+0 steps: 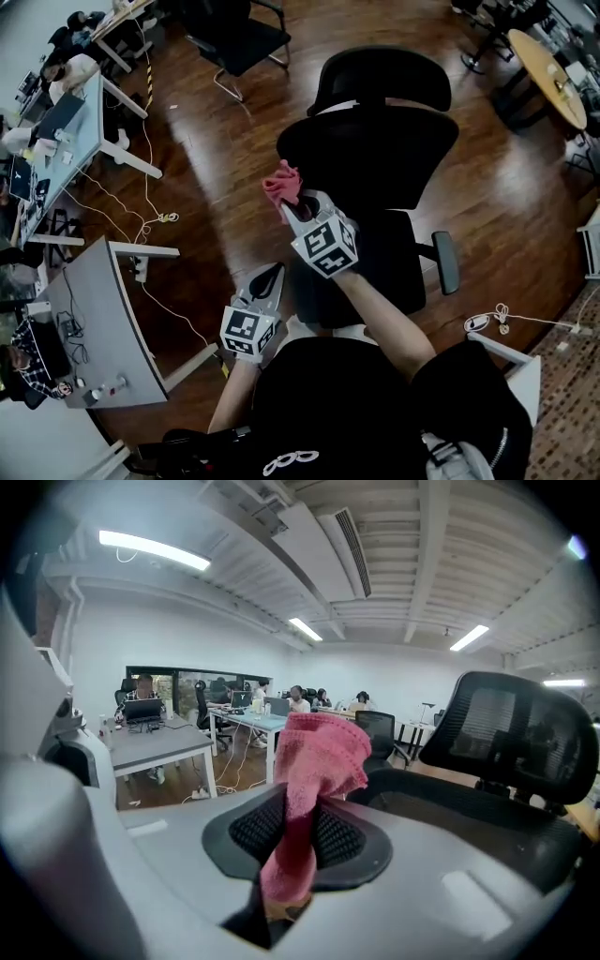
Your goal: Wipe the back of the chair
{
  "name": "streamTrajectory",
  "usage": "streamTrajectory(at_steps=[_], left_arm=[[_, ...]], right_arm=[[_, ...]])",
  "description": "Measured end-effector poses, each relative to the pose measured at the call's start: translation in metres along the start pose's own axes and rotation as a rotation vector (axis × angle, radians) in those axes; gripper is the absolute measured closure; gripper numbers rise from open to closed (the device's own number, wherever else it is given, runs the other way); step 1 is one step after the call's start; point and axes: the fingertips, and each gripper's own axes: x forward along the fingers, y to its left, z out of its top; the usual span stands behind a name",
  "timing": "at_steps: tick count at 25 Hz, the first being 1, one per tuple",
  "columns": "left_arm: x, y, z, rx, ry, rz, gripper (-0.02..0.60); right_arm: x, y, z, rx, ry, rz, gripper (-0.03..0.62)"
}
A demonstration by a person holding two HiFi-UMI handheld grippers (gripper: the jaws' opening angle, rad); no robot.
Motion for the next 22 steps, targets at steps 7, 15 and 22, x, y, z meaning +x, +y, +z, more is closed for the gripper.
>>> streamTrajectory(at_steps=[7,15,22], left_arm=[[0.009,-0.006,0.008,0.0,-0.002,0.004,0.589],[0.018,-0.001,0.004,-0.01,0.045,0.015,0.589],[0.045,-0.006,0.009,0.005,0.081,-0.008,0.589]], right_arm=[[0.028,-0.048,-0.017,0.005,0.041,-0.039,0.523],[0.091,-0.121,-0.049,0.041,0.102,-0.087,0.523],[0.061,-0.177,-0.082,0.101,0.103,-0.172,0.523]])
